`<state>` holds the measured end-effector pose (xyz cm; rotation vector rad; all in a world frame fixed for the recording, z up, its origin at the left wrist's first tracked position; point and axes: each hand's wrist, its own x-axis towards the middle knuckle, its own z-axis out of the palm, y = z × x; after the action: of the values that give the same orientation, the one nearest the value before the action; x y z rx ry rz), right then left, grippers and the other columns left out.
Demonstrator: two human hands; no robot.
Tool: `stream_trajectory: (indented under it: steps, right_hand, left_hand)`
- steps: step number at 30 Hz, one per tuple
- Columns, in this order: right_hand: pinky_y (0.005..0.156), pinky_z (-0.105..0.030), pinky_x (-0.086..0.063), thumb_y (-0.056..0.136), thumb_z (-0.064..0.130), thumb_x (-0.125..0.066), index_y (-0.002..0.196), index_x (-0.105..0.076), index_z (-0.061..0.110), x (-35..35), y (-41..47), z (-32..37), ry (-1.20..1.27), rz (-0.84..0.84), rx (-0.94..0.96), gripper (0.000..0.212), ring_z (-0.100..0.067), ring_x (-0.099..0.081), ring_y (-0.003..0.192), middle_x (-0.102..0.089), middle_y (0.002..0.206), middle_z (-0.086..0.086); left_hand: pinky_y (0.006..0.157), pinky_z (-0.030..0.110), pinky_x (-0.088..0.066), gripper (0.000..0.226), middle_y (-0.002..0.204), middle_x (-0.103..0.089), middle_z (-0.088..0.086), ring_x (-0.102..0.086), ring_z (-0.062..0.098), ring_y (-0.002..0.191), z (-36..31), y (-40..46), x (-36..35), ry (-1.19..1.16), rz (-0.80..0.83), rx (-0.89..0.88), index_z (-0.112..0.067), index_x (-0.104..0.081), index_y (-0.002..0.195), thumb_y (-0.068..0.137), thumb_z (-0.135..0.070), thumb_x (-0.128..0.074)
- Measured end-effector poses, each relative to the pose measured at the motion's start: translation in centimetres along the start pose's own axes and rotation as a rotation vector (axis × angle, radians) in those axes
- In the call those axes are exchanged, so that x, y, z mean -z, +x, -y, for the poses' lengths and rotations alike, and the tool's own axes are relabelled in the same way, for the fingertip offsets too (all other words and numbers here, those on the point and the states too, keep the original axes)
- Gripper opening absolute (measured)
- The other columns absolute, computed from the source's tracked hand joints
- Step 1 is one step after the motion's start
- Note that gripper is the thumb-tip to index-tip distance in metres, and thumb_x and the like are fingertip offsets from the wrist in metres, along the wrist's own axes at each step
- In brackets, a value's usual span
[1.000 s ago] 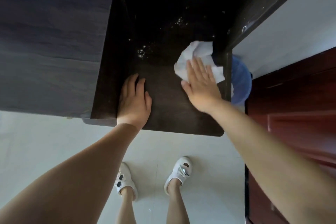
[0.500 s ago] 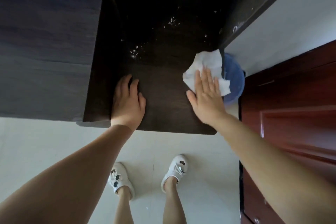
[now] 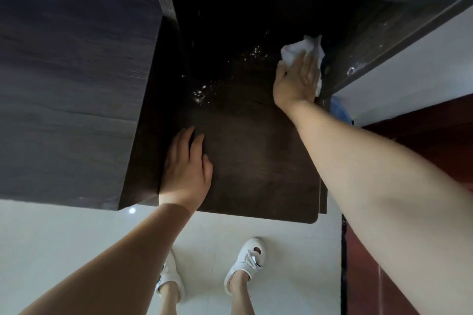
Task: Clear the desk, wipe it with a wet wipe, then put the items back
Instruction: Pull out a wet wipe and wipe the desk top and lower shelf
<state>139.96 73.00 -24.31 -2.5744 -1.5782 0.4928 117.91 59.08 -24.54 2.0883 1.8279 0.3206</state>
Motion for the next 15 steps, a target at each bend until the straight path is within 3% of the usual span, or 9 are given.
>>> stream_trajectory:
  steps: [2, 4, 6, 9, 11, 13, 15]
  right_hand:
    - [0.117, -0.036, 0.008, 0.099, 0.041, -0.014, 0.146, 0.004, 0.004, -0.2, 1.2, 1.1, 0.027, -0.038, -0.14, 0.063, -0.024, 0.01, 0.145, 0.008, 0.157, -0.015]
    - [0.118, -0.039, 0.008, 0.099, 0.042, -0.014, 0.146, 0.005, 0.004, -0.4, 1.5, 2.5, 0.002, -0.028, -0.125, 0.064, -0.025, 0.011, 0.144, 0.009, 0.157, -0.015]
    - [0.118, -0.04, 0.008, 0.099, 0.041, -0.017, 0.146, 0.004, 0.005, -1.0, 0.5, 4.1, -0.042, 0.028, 0.103, 0.063, -0.025, 0.01, 0.145, 0.007, 0.157, -0.014]
    - [0.117, -0.036, 0.008, 0.099, 0.038, -0.023, 0.147, 0.0, 0.009, -1.9, -2.9, 6.3, -0.118, 0.159, 0.588, 0.061, -0.02, 0.008, 0.145, 0.004, 0.158, -0.01]
    - [0.117, -0.035, 0.007, 0.099, 0.038, -0.024, 0.148, -0.001, 0.013, -1.7, -2.9, 5.7, -0.171, 0.234, 0.762, 0.059, -0.019, 0.007, 0.145, 0.003, 0.158, -0.007]
    - [0.118, -0.036, 0.005, 0.1, 0.035, -0.022, 0.148, -0.001, 0.014, -0.5, -0.8, 3.6, -0.178, 0.211, 0.682, 0.056, -0.02, 0.005, 0.145, 0.003, 0.158, -0.006]
    - [0.118, -0.038, 0.003, 0.1, 0.036, -0.02, 0.147, 0.001, 0.011, 0.7, 1.6, 0.8, -0.12, 0.114, 0.351, 0.058, -0.024, 0.005, 0.145, 0.006, 0.158, -0.009]
  left_hand:
    - [0.1, 0.047, -0.038, 0.044, 0.13, -0.049, 0.022, -0.032, 0.03, 0.123, 0.1, 0.0, -0.1, -0.002, -0.013, -0.014, -0.001, -0.049, 0.12, 0.086, -0.024, -0.033]
    - [0.1, 0.048, -0.038, 0.042, 0.129, -0.05, 0.023, -0.031, 0.029, 0.122, 0.2, 0.0, -0.2, -0.002, -0.022, -0.029, -0.001, -0.049, 0.119, 0.086, -0.023, -0.034]
    - [0.1, 0.048, -0.038, 0.042, 0.128, -0.051, 0.023, -0.031, 0.029, 0.122, 0.2, 0.2, -0.3, 0.004, -0.024, -0.038, -0.002, -0.048, 0.119, 0.085, -0.022, -0.034]
    - [0.1, 0.047, -0.039, 0.042, 0.128, -0.051, 0.023, -0.032, 0.03, 0.121, 0.2, 0.2, -0.2, 0.023, -0.02, -0.043, -0.002, -0.048, 0.119, 0.085, -0.022, -0.035]
    - [0.102, 0.046, -0.038, 0.043, 0.129, -0.051, 0.023, -0.032, 0.03, 0.122, 0.2, 0.1, -0.3, 0.021, -0.021, -0.047, -0.002, -0.048, 0.12, 0.084, -0.022, -0.034]
    - [0.104, 0.044, -0.035, 0.043, 0.129, -0.051, 0.022, -0.032, 0.029, 0.122, 0.1, 0.2, -0.4, 0.018, -0.033, -0.041, -0.002, -0.048, 0.12, 0.084, -0.021, -0.034]
    - [0.103, 0.045, -0.037, 0.043, 0.129, -0.052, 0.021, -0.032, 0.029, 0.122, 0.1, 0.2, -0.4, 0.03, -0.038, -0.04, -0.003, -0.048, 0.12, 0.084, -0.021, -0.034]
